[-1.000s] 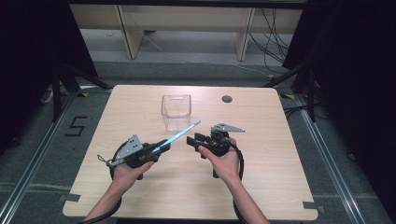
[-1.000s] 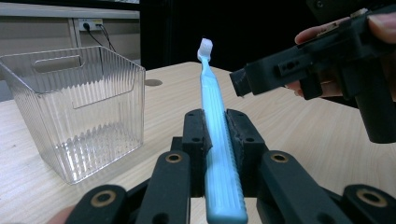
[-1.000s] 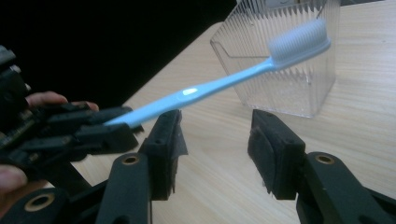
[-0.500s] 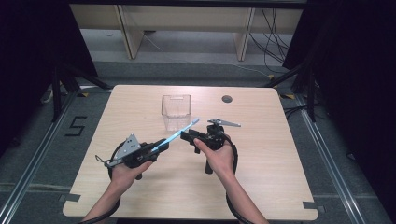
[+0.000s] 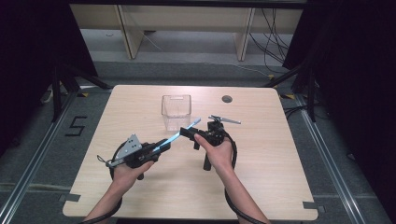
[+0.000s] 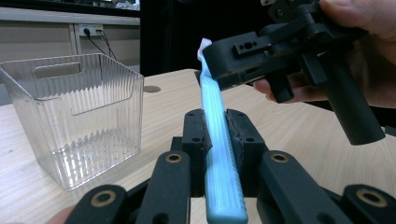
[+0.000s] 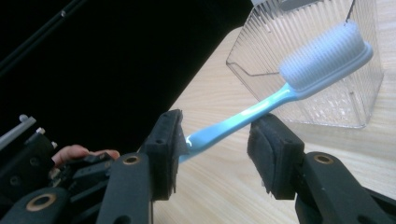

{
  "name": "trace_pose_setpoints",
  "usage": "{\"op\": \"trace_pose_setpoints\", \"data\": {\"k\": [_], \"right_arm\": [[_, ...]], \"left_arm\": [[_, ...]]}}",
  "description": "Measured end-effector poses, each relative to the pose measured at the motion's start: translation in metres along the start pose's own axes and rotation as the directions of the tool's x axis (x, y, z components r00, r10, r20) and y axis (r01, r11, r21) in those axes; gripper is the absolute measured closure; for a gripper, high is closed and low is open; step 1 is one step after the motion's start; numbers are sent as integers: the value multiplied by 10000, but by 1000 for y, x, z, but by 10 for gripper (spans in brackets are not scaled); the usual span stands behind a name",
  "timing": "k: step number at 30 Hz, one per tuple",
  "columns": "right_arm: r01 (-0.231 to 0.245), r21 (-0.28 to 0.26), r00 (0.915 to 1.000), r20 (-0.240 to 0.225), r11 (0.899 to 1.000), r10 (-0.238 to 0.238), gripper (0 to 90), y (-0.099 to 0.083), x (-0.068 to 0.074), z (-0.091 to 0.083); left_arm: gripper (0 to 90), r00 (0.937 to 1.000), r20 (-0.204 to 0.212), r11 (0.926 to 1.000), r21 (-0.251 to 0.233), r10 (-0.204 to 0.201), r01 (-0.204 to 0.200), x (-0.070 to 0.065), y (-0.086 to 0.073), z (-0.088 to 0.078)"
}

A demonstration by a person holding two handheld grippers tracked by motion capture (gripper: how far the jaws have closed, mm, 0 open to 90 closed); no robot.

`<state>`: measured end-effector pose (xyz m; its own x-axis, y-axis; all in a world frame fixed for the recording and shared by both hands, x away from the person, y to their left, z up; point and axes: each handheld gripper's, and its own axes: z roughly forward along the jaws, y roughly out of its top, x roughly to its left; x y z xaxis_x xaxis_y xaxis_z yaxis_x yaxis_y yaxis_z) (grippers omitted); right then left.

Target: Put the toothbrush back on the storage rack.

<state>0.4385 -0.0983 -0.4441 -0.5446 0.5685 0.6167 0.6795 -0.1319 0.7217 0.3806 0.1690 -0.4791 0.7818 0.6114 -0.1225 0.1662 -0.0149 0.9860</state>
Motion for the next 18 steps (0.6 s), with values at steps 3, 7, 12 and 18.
{"op": "trace_pose_setpoints", "data": {"k": [3, 7, 12, 18], "right_arm": [[10, -94, 9999, -128, 10000, -11, 559, 1, 0, 1], [-183, -237, 9996, -213, 9996, 178, 592, 3, 0, 2], [-505, -387, 9974, -543, 9980, 483, 700, 4, 0, 2], [214, -704, 9971, -720, 9973, -265, 858, 9, 2, 0]], "left_arm": [[781, 10000, -32, 10000, -13, 0, 0, -1, 1, 1], [780, 10000, 26, 10000, -36, 14, -14, -5, 0, 4], [774, 9999, -47, 9994, 340, 96, -94, -9, -2, 9], [609, 9990, -361, 9911, 1314, 270, -221, -15, -5, 16]]}}
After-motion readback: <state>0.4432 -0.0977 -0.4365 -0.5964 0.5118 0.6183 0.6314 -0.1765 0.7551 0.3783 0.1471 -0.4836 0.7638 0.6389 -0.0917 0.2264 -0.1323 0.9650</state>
